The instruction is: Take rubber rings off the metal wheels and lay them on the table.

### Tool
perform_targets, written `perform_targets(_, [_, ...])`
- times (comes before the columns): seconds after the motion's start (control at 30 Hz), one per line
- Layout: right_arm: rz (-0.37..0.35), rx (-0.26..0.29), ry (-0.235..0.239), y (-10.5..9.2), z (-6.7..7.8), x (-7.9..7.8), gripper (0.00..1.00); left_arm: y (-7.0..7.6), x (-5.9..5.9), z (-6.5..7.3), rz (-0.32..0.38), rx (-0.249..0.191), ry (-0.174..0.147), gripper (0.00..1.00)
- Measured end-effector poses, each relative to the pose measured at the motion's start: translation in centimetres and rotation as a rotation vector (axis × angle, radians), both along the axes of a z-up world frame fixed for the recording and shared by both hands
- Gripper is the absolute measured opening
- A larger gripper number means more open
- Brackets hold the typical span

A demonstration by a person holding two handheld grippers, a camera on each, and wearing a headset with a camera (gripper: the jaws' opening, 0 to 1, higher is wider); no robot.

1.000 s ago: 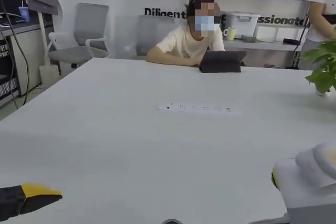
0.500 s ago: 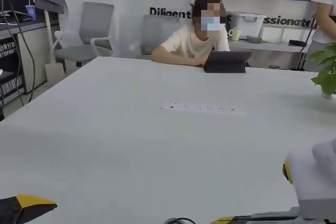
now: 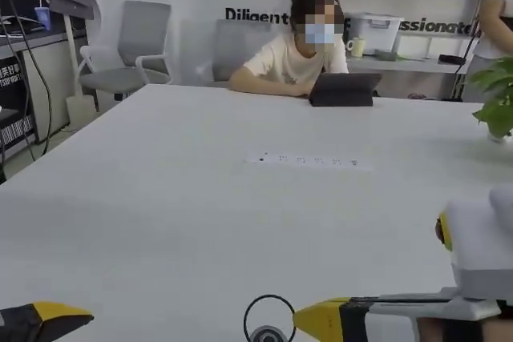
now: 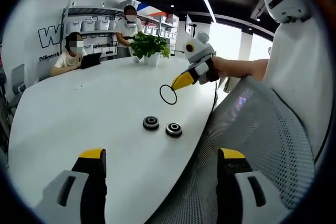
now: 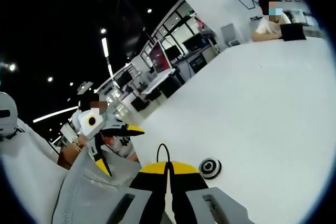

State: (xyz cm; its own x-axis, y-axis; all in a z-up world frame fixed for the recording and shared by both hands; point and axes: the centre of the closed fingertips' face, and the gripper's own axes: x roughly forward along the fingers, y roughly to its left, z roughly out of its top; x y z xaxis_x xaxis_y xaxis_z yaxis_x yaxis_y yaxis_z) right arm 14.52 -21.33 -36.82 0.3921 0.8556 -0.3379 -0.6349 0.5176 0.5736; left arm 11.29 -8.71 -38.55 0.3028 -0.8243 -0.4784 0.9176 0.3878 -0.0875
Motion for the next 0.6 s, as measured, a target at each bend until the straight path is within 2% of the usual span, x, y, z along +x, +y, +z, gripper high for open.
perform_targets(0.13, [-0.006,0.016,-0.014,0.5,0.7,0.1,0.00,0.1,-0.1,-0.2,-0.001,0.010,0.003,0.84])
perform_targets(0.23, [0.001,0.035,-0.011,0.9,1.1,0.0,0.00,0.1,0.0,-0.1,0.006,-0.003,0.003,0.84])
perform_targets(0.33, [0.001,0.028,-0.013,1.3,1.0,0.0,0.00,0.1,0.1,0.0,0.012,-0.008,0.001,0.84])
perform_targets(0.43, [0.007,0.034,-0.008,1.7,1.0,-0.1,0.00,0.3,0.2,-0.1,0.019,0.005,-0.006,0.85])
perform_targets(0.6, [0.024,0.012,-0.010,2.5,0.6,-0.2,0.00,0.3,0.2,-0.1,0.016,0.005,-0.007,0.85])
